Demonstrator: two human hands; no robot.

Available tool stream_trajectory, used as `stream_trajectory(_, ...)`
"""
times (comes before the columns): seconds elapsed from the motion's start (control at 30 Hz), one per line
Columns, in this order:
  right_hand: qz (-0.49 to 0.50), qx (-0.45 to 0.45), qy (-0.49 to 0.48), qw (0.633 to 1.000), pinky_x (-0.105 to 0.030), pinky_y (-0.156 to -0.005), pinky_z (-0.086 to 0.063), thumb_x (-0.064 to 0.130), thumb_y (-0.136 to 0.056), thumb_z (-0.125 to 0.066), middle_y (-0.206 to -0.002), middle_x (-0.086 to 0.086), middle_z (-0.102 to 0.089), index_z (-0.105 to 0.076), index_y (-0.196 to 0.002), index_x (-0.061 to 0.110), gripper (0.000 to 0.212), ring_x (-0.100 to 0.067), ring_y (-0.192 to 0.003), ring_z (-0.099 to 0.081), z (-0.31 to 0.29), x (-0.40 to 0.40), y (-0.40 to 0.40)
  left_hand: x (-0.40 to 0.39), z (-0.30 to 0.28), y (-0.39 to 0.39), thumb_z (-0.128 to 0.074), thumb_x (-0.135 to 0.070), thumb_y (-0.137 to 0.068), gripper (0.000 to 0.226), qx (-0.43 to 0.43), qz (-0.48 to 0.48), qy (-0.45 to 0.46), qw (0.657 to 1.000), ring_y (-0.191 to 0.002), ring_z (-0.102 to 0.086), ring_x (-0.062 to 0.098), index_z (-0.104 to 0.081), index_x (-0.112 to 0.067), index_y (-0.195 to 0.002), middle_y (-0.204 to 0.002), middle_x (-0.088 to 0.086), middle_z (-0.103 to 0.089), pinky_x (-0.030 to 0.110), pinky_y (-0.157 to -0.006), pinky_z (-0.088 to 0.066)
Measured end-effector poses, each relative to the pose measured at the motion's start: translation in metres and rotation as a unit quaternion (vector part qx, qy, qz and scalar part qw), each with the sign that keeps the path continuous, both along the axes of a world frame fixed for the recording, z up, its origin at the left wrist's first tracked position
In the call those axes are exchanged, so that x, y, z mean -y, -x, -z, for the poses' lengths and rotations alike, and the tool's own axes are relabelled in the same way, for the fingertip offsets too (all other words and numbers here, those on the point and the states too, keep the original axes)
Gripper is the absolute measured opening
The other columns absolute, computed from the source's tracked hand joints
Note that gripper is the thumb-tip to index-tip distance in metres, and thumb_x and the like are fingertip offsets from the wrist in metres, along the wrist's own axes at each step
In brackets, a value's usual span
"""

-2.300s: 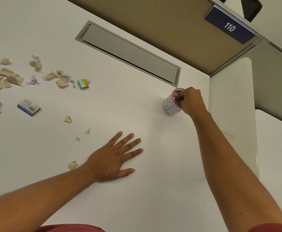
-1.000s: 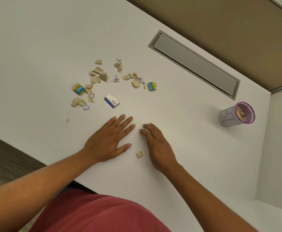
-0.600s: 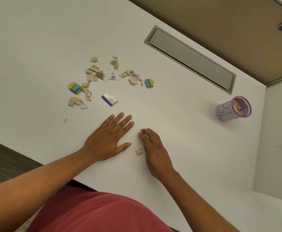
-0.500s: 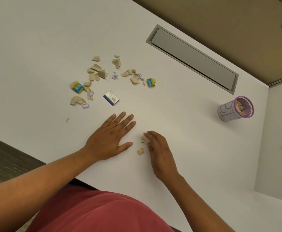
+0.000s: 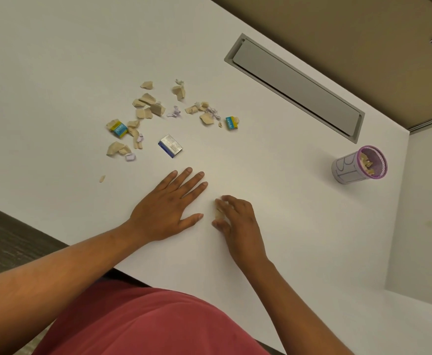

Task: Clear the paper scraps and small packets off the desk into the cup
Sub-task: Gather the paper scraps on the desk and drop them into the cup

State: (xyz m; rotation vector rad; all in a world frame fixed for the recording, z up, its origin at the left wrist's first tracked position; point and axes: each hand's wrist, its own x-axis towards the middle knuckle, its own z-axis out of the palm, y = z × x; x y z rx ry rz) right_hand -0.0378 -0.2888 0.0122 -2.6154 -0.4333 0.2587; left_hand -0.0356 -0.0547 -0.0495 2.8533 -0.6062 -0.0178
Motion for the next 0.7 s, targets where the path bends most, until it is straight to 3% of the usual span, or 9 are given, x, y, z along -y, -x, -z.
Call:
stream_trajectory(0.07, 0.017, 0.016, 0.015, 1.0, -0.036, -0.108, -0.049, 0.02, -0.093, -0.074, -0.15, -0.002, -0.052, -0.058, -0.143, 0.022, 0.053, -0.023, -0.139, -0.044, -0.002, -0.001, 0.001, 0.0, 0.0, 0.0, -0.028, -0.067, -0.108, 0.078, -0.003, 0.001, -0.001, 1.0, -0.167, 0.0, 0.021, -0.007, -0.027, -0.171, -0.18, -0.002, -0.004, 0.048, -0.134, -0.017)
stream_trajectory(0.2, 0.009, 0.045, 0.149, 0.988, -0.039, -0.103, -0.051, 0.029, -0.098, -0.066, -0.16, -0.003, -0.04, -0.046, -0.151, 0.032, 0.057, -0.033, -0.142, -0.039, -0.005, -0.01, 0.003, -0.001, -0.001, -0.001, -0.027, -0.067, -0.107, 0.078, -0.006, 0.0, -0.003, 1.0, -0.167, 0.001, 0.021, -0.006, -0.027, -0.171, -0.18, -0.002, -0.003, 0.047, -0.134, -0.016)
stream_trajectory(0.3, -0.032, 0.023, 0.172, 0.984, -0.04, -0.104, -0.051, 0.021, -0.105, -0.053, -0.162, -0.006, -0.036, -0.042, -0.154, 0.028, 0.05, -0.034, -0.144, -0.035, -0.004, -0.012, 0.008, -0.001, -0.001, -0.001, -0.028, -0.067, -0.108, 0.078, -0.004, 0.001, -0.001, 1.0, -0.167, 0.0, 0.021, -0.008, -0.027, -0.171, -0.18, -0.001, -0.004, 0.048, -0.134, -0.018)
stream_trajectory(0.37, -0.039, 0.012, 0.158, 0.987, -0.039, -0.1, -0.055, 0.012, -0.103, -0.056, -0.16, -0.008, -0.038, -0.043, -0.153, 0.023, 0.054, -0.033, -0.146, -0.036, -0.006, -0.012, 0.011, 0.0, 0.0, 0.0, -0.028, -0.067, -0.108, 0.078, -0.003, 0.001, 0.0, 1.0, -0.167, -0.001, 0.021, -0.008, -0.027, -0.171, -0.18, -0.001, -0.004, 0.048, -0.134, -0.018)
stream_trajectory(0.47, -0.03, -0.004, 0.107, 0.994, -0.042, -0.095, -0.059, 0.001, -0.095, -0.065, -0.151, -0.013, -0.047, -0.047, -0.148, 0.013, 0.057, -0.033, -0.14, -0.046, -0.009, -0.011, 0.014, 0.0, 0.0, -0.001, -0.028, -0.067, -0.108, 0.078, -0.001, -0.001, -0.002, 1.0, -0.167, -0.001, 0.021, -0.008, -0.027, -0.171, -0.18, -0.002, -0.004, 0.047, -0.134, -0.017)
stream_trajectory(0.6, -0.037, 0.01, 0.063, 0.997, -0.043, -0.089, -0.057, -0.003, -0.097, -0.051, -0.13, -0.014, -0.058, -0.061, -0.129, 0.003, 0.033, -0.03, -0.119, -0.054, -0.008, -0.007, 0.006, 0.0, 0.002, -0.001, -0.029, -0.067, -0.107, 0.078, 0.0, 0.0, -0.001, 1.0, -0.167, -0.001, 0.021, -0.008, -0.027, -0.171, -0.18, -0.002, -0.004, 0.048, -0.134, -0.017)
stream_trajectory(0.7, -0.072, 0.034, 0.095, 0.992, -0.04, -0.076, -0.059, -0.002, -0.095, -0.061, -0.113, -0.011, -0.065, -0.068, -0.111, 0.002, 0.019, -0.028, -0.102, -0.06, -0.007, -0.005, -0.001, 0.0, 0.003, 0.0, -0.03, -0.067, -0.107, 0.079, 0.002, -0.001, 0.001, 1.0, -0.167, -0.002, 0.021, -0.008, -0.027, -0.171, -0.18, -0.002, -0.004, 0.048, -0.134, -0.017)
